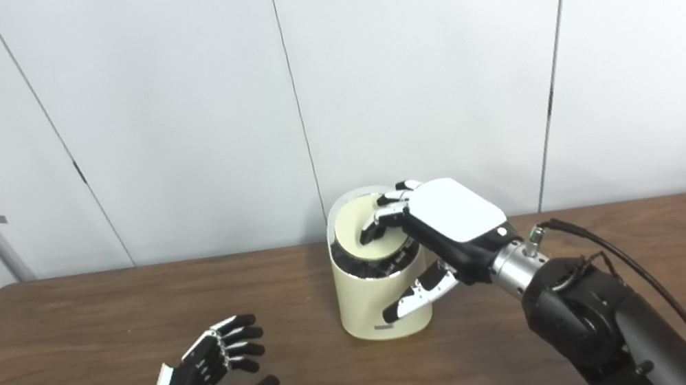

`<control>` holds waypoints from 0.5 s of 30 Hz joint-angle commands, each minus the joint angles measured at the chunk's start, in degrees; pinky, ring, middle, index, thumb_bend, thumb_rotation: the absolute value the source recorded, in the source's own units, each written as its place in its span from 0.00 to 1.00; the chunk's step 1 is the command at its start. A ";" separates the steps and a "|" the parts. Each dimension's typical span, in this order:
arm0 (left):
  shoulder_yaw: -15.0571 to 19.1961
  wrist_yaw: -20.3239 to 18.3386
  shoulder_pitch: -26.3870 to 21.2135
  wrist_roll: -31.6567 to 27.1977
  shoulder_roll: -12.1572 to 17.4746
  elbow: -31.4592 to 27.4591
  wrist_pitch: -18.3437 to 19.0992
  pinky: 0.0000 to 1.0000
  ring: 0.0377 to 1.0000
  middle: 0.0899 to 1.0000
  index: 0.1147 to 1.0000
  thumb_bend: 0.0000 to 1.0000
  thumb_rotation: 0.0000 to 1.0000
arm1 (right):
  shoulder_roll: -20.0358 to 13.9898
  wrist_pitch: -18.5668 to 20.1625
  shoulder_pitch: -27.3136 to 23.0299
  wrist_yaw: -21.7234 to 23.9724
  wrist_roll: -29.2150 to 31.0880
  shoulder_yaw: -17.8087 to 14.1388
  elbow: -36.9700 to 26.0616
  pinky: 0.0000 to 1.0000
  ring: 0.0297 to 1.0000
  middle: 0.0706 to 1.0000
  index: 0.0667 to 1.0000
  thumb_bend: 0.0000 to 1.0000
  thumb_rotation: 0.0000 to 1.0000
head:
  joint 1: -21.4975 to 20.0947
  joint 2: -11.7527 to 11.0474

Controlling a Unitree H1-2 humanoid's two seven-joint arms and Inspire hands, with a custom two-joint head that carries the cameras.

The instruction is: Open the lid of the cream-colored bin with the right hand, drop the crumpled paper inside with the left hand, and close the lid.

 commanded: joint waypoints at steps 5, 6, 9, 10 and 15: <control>-0.11 0.32 0.49 -0.05 -0.51 -1.78 0.26 0.57 0.64 0.69 0.72 0.65 0.00 | -0.74 -2.78 -1.39 -0.06 -1.02 0.59 -0.69 0.92 0.86 0.66 0.66 0.76 0.43 | 0.13 0.61; -0.10 0.36 0.52 0.08 -0.49 -1.81 0.29 0.57 0.64 0.69 0.72 0.65 0.00 | -0.84 -3.10 -1.35 -0.16 -1.33 0.73 -0.57 0.92 0.86 0.65 0.66 0.77 0.42 | 0.13 0.61; -0.05 0.45 0.68 0.23 -0.53 -2.09 0.45 0.58 0.64 0.69 0.72 0.65 0.00 | -1.38 -4.16 -1.28 -0.45 -2.90 1.43 -0.26 0.91 0.85 0.64 0.65 0.77 0.40 | 0.12 0.91; -0.03 0.48 0.79 0.27 -0.57 -2.36 0.71 0.58 0.64 0.69 0.72 0.65 0.00 | -1.61 -4.62 -1.27 -0.73 -3.64 1.67 -0.17 0.91 0.85 0.64 0.64 0.78 0.40 | 0.11 1.15; 0.00 0.15 1.06 -0.28 -0.61 -3.13 1.49 0.57 0.64 0.69 0.72 0.65 0.00 | -3.13 -6.31 -1.44 -2.00 -10.40 3.55 -0.08 0.94 0.85 0.64 0.63 0.77 0.42 | 0.27 1.50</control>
